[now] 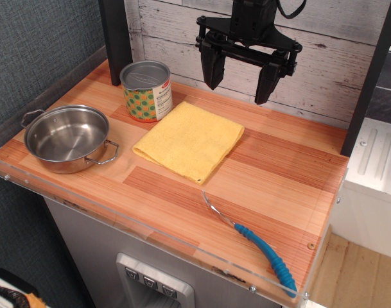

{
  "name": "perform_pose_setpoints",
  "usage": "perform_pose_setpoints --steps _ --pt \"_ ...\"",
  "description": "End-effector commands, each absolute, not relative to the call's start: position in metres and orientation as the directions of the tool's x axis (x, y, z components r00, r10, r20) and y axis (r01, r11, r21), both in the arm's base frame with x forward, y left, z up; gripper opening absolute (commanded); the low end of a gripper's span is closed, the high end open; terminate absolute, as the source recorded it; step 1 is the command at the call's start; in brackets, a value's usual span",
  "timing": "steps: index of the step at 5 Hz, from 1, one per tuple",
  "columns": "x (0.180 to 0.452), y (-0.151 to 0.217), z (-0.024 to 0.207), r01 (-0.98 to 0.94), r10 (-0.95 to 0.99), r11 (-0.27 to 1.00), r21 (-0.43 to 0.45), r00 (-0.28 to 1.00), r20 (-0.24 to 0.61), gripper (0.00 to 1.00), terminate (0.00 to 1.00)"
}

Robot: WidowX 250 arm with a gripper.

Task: Place fork to the right of the orange towel

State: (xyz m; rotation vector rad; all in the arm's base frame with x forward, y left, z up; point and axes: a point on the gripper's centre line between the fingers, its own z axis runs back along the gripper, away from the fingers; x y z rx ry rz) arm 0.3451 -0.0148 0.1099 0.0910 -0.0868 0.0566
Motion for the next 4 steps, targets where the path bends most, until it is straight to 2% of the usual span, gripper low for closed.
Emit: perform_pose_setpoints --steps 1,2,4 --pt "0.345 -0.015 0.110 -0.060 0.052 0.994 0.088 0.995 0.089 1.00 0.00" --pt "0.328 -0.023 0.102 -0.079 0.077 0.996 0.029 0.995 0.068 1.00 0.00" --pt "0.285 -0.054 0.085 -0.299 0.296 0.953 0.050 0.953 0.071 1.00 0.00"
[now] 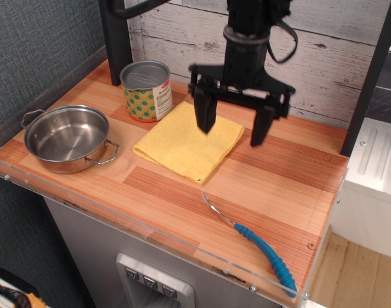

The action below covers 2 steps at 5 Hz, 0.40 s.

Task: Place fork to the right of the orange towel

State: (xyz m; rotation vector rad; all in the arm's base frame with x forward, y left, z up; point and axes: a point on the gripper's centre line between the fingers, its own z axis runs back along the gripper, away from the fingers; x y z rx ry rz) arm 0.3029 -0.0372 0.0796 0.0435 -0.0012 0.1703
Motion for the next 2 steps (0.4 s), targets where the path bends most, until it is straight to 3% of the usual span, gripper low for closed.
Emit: perform_pose_setpoints --steps 1,2 --pt "0.2601 -0.0683 0.0775 -0.433 0.425 0.900 0.057 0.899 0.109 1.00 0.00" --pt "0.2516 -0.0765 0.0740 -0.514 0.503 0.854 0.083 0.856 0.122 1.00 0.00"
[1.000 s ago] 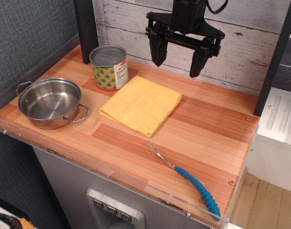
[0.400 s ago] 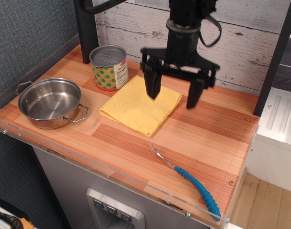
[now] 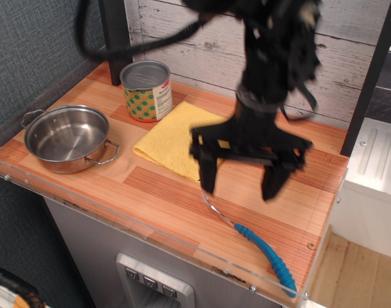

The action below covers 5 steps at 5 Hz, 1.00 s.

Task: Place fork to the right of the orange towel

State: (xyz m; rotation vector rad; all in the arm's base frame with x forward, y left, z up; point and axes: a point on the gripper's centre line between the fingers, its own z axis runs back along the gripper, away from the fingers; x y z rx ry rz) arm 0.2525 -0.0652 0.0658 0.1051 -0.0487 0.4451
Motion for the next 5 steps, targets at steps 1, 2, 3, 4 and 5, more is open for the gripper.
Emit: perform_pose_setpoints --steps 1,2,3,4,5 --pt "0.252 -0.082 0.067 -0.572 0.560 0.820 0.033 0.813 0.158 1.00 0.00" --pt "0.252 -0.086 0.057 -0.641 0.640 0.767 -0.042 0.756 0.138 1.00 0.00" --pt "0.251 -0.089 0.047 -0.679 0.686 0.728 -0.100 0.715 0.135 1.00 0.00" --pt "0.251 -0.094 0.037 -0.721 0.732 0.682 -0.122 0.674 0.105 1.00 0.00" --pt "0.250 -0.097 0.029 -0.745 0.754 0.656 -0.118 0.651 0.085 1.00 0.00"
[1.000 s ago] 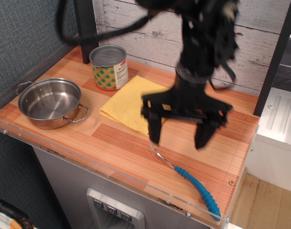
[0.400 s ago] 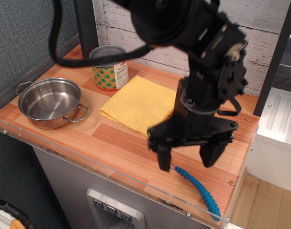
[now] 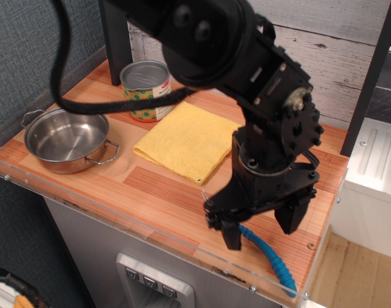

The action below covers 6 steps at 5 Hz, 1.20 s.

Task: Place fork to the right of the orange towel

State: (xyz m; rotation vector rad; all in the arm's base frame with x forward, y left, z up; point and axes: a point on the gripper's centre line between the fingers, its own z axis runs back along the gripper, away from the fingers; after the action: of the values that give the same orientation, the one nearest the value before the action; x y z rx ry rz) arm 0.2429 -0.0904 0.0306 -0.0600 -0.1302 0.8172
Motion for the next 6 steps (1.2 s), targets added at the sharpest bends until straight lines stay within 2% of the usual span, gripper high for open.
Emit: perform_pose_setpoints --steps 1,2,3,4,6 --pt "0.249 -0.096 0.022 -0.743 0.761 0.644 -0.182 0.646 0.055 1.00 0.00" --pt "0.249 -0.095 0.014 -0.755 0.776 0.623 -0.205 0.630 0.037 0.00 0.00" --pt "0.251 -0.095 0.014 -0.744 0.767 0.629 -0.227 0.641 0.027 0.00 0.00" --pt "0.251 -0.092 0.019 -0.715 0.751 0.639 -0.284 0.660 0.027 0.00 0.00" --pt "0.267 -0.087 0.050 -0.583 0.628 0.761 -0.284 0.773 0.095 0.00 0.00"
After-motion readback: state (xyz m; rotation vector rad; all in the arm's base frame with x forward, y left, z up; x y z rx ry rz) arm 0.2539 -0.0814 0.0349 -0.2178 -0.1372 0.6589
